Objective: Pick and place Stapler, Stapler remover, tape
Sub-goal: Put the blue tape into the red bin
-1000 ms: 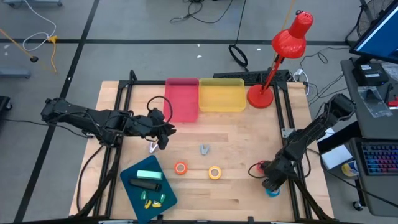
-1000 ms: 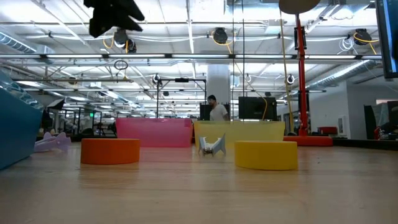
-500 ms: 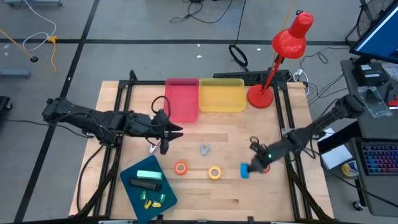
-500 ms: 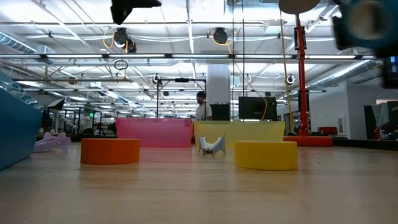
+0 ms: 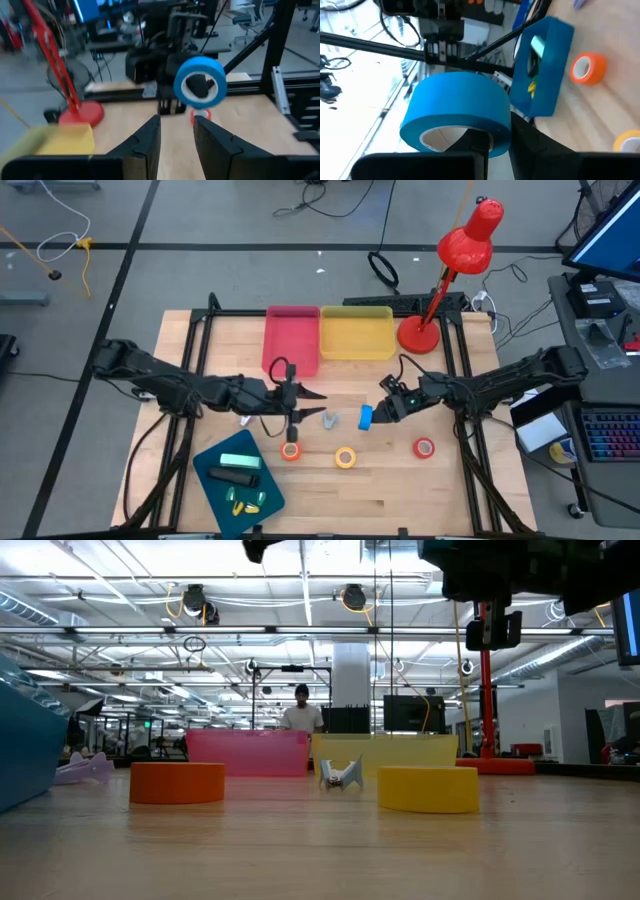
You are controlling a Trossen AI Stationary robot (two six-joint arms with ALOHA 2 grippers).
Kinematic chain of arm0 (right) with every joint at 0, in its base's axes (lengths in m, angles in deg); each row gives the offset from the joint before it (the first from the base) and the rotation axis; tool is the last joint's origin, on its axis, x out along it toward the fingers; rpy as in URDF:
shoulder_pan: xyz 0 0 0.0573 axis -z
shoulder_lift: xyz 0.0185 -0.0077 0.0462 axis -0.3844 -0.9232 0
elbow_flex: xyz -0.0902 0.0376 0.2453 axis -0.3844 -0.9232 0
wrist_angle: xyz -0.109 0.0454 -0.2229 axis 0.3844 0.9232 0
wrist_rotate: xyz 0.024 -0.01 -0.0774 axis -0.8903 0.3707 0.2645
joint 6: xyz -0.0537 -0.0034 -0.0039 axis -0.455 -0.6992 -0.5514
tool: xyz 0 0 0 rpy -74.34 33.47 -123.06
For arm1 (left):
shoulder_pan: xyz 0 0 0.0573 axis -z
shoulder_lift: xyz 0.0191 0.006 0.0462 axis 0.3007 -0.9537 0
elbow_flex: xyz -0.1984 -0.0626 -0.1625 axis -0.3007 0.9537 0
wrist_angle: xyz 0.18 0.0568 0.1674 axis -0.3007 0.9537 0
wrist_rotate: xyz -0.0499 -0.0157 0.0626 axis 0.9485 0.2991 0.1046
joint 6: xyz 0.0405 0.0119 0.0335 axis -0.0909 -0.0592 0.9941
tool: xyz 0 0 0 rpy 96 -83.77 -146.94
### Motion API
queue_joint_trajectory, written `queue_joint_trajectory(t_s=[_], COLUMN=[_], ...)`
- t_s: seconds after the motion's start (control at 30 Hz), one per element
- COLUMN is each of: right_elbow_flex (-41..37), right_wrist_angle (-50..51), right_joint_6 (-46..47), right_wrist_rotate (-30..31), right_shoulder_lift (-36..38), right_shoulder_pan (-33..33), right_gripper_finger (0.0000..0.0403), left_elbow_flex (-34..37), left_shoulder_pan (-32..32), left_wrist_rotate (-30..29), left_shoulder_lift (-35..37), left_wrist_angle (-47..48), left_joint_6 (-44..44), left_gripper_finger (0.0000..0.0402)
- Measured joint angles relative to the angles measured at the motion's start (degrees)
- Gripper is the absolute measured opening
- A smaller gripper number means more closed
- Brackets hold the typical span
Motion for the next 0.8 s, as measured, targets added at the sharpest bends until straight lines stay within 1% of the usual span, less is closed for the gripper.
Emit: queue_joint_trajectory(t_s=[0.13, 0.3, 0.4, 0.47, 0.6, 0.67, 0.8], right_elbow_flex=[0.0, 0.0, 0.0, 0.0, 0.2, 0.5, 2.4], right_wrist_angle=[-4.7, -9.1, -11.8, -15.9, -23.1, -25.2, -27.1], right_joint_6=[4.6, 9.0, 11.4, 13.4, 18.2, 19.7, 20.7], right_wrist_rotate=[-4.2, -7.7, -7.8, -7.8, -7.8, -7.9, -10.4], right_shoulder_lift=[-4.3, -9.0, -11.8, -13.9, -17.6, -19.1, -21.5], right_shoulder_pan=[1.7, 2.8, 2.9, 3.1, 3.6, 3.9, 3.9], right_gripper_finger=[0.0033, 0.0033, 0.0033, 0.0033, 0.004, 0.004, 0.0034], left_elbow_flex=[0.0, 0.0, -0.5, -1.1, -3.0, -4.0, -4.9], left_shoulder_pan=[0.4, 0.4, 0.5, 0.7, 1.2, 1.2, 1.3], left_wrist_rotate=[-0.8, -0.9, -0.8, -0.5, -0.2, -0.2, -0.3], left_shoulder_lift=[-4.1, -7.6, -9.2, -10.2, -12.3, -13.1, -13.0], left_wrist_angle=[-7.4, -12.9, -13.2, -12.6, -12.4, -12.4, -9.3], left_joint_6=[5.0, 5.5, 5.6, 5.7, 9.5, 11.3, 12.6], left_gripper_finger=[0.0118, 0.0118, 0.0118, 0.0118, 0.0118, 0.0118, 0.0118])
